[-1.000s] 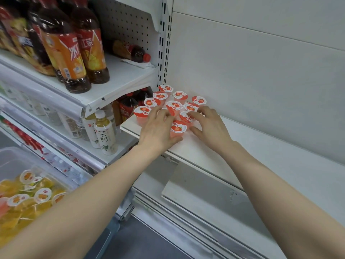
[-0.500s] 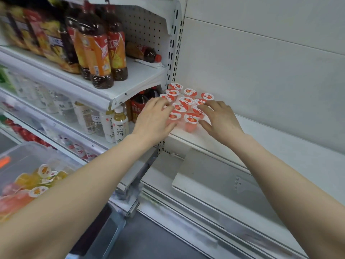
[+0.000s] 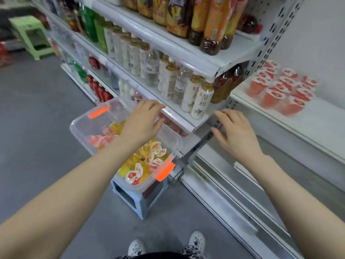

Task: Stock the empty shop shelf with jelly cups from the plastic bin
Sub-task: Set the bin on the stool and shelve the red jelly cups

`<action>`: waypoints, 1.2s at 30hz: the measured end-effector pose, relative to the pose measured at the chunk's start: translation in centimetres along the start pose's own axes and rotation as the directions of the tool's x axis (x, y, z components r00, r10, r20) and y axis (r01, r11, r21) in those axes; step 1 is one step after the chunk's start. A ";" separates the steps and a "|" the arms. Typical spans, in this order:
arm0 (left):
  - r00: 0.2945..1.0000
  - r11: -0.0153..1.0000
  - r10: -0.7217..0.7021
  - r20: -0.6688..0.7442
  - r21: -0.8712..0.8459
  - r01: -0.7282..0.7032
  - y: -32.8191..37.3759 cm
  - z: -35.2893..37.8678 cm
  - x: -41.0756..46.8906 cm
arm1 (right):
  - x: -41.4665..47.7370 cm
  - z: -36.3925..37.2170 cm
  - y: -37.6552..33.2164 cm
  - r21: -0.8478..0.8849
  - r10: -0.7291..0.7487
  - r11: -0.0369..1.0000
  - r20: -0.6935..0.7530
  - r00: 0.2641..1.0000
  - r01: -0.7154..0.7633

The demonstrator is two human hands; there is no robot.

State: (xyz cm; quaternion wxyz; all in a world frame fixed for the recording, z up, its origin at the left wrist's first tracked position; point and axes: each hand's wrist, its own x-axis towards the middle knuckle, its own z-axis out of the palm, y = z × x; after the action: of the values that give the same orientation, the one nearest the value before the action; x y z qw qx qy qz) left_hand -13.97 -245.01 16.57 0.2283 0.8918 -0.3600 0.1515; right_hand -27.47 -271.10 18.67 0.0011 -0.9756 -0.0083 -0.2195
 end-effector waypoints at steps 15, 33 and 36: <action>0.856 0.858 -0.510 0.086 0.117 0.500 -17.7 2.1 -13.3 | 6.2 18.4 -15.9 0.369 -0.321 0.916 0.437 0.840 0.158; 0.832 0.802 -0.553 0.047 0.300 0.516 -20.3 3.1 -10.9 | 14.9 28.9 -25.4 0.569 -0.378 0.822 0.498 0.781 0.035; 0.825 0.814 -0.552 0.124 0.296 0.500 -21.2 3.5 -8.4 | 15.1 27.8 -22.0 0.543 -0.278 0.837 0.520 0.807 -0.062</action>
State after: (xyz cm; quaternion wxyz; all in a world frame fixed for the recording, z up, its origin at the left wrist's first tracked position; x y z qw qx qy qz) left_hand -4.36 -228.49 3.64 0.1086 0.9887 -0.0974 0.0339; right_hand -2.28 -248.73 -0.03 0.2577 -0.9526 -0.1270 0.0998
